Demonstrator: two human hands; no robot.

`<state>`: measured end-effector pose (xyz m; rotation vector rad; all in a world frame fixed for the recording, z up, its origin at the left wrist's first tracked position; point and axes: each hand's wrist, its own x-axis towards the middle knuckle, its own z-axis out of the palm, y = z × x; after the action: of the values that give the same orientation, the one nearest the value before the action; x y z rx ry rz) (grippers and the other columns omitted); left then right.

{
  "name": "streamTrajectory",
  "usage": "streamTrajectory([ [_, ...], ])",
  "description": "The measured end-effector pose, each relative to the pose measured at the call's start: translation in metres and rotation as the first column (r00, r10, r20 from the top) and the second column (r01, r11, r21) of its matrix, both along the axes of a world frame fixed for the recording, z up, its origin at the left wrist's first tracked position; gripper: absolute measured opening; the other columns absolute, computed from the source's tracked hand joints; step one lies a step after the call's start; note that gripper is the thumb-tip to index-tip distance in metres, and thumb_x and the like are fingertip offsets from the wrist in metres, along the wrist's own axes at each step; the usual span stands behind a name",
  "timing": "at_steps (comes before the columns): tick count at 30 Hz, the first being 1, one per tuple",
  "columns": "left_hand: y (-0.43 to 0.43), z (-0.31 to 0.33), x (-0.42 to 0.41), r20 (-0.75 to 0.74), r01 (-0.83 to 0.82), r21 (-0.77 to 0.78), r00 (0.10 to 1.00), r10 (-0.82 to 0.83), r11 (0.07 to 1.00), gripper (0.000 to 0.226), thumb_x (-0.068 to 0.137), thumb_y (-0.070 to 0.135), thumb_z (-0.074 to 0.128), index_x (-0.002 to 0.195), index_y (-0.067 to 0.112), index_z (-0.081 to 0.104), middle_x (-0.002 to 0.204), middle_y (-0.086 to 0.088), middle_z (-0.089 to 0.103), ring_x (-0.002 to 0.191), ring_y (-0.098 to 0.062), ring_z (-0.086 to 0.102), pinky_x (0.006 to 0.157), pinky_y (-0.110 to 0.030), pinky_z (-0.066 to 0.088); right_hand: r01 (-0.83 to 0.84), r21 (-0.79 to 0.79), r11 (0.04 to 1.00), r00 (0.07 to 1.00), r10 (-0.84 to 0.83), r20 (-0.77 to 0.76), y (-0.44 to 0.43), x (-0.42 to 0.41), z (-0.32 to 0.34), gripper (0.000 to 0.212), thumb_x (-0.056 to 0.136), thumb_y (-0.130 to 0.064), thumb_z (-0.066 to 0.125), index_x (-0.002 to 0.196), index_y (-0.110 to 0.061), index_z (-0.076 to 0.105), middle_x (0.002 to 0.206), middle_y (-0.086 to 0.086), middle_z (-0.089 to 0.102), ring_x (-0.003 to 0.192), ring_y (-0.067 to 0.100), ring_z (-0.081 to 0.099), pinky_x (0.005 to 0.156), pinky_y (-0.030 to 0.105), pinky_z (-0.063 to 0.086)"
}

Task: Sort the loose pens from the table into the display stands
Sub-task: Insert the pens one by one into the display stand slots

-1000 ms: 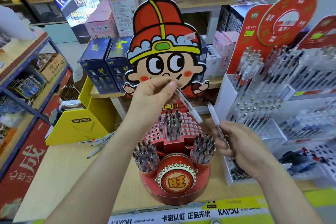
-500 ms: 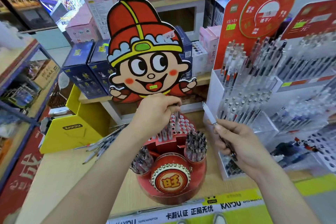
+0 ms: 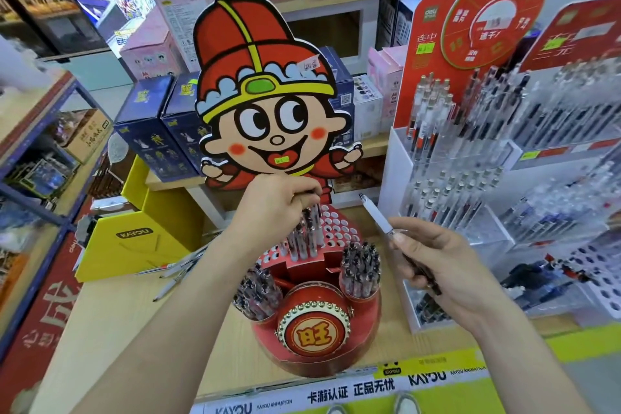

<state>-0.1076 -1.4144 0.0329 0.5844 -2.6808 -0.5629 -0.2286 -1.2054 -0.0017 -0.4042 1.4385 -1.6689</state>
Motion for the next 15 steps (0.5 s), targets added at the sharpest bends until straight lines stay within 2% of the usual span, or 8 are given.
streamTrajectory([
  [6, 0.005, -0.011, -0.005, 0.114, 0.069, 0.041, 0.991, -0.073, 0.997, 0.015, 0.094, 0.022, 0.058, 0.099, 0.022, 0.072, 0.084, 0.001, 0.070, 0.084, -0.018, 0.060, 0.075, -0.038, 0.051, 0.004, 0.044, 0.999, 1.000, -0.005, 0.022, 0.004, -0.004, 0.000, 0.034, 0.091, 0.009, 0.053, 0.106, -0.013, 0.074, 0.062, 0.010, 0.057, 0.052, 0.015, 0.052, 0.046, 0.020, 0.043],
  [11, 0.002, -0.009, -0.011, 0.204, -0.017, 0.164, 0.979, -0.017, 0.986, 0.021, 0.094, 0.024, 0.054, 0.102, 0.025, 0.074, 0.088, 0.004, 0.073, 0.083, -0.017, 0.065, 0.078, -0.034, 0.053, 0.077, 0.016, 0.997, 0.997, -0.077, 0.021, 0.005, -0.005, 0.002, 0.025, 0.081, 0.006, 0.066, 0.101, -0.006, 0.073, 0.073, 0.003, 0.065, 0.054, 0.013, 0.060, 0.046, 0.018, 0.046],
  [13, 0.005, -0.003, -0.015, 0.230, -0.011, 0.151, 0.973, -0.024, 0.988, 0.023, 0.090, 0.023, 0.055, 0.101, 0.026, 0.075, 0.097, 0.009, 0.073, 0.088, -0.010, 0.065, 0.082, -0.030, 0.053, 0.135, 0.005, 0.991, 0.990, -0.135, 0.037, 0.003, -0.005, 0.002, 0.021, 0.077, 0.004, 0.068, 0.096, -0.004, 0.072, 0.074, 0.006, 0.067, 0.054, 0.014, 0.063, 0.046, 0.018, 0.049],
  [15, 0.011, 0.000, -0.018, 0.251, 0.021, 0.081, 0.967, -0.041, 0.996, 0.023, 0.086, 0.020, 0.057, 0.098, 0.025, 0.077, 0.097, 0.011, 0.073, 0.088, -0.006, 0.063, 0.079, -0.029, 0.054, 0.186, -0.013, 0.982, 0.981, -0.185, 0.062, 0.002, -0.006, 0.002, 0.018, 0.080, 0.007, 0.064, 0.094, -0.002, 0.071, 0.074, 0.009, 0.070, 0.057, 0.016, 0.067, 0.050, 0.019, 0.053],
])
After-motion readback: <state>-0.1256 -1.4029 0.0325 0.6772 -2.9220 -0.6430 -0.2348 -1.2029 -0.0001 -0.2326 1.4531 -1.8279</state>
